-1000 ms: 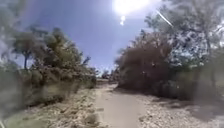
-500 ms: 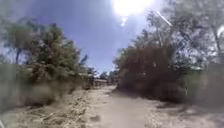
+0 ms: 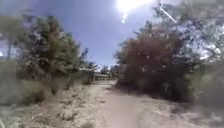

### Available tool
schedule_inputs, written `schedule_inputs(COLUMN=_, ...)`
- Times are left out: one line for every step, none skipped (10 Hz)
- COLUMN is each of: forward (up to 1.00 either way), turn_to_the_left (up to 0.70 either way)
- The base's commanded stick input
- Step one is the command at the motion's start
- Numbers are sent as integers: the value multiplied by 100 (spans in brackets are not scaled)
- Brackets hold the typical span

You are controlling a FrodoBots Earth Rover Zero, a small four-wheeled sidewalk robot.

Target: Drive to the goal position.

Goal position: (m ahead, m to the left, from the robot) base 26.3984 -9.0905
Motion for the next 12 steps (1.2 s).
schedule_inputs(forward=85, turn_to_the_left=29)
schedule_inputs(forward=85, turn_to_the_left=0)
schedule_inputs(forward=85, turn_to_the_left=0)
schedule_inputs(forward=85, turn_to_the_left=10)
schedule_inputs(forward=85, turn_to_the_left=33)
schedule_inputs(forward=85, turn_to_the_left=34)
schedule_inputs(forward=85, turn_to_the_left=0)
schedule_inputs(forward=85, turn_to_the_left=0)
schedule_inputs(forward=85, turn_to_the_left=0)
schedule_inputs(forward=85, turn_to_the_left=0)
schedule_inputs(forward=85, turn_to_the_left=0)
schedule_inputs(forward=85, turn_to_the_left=0)
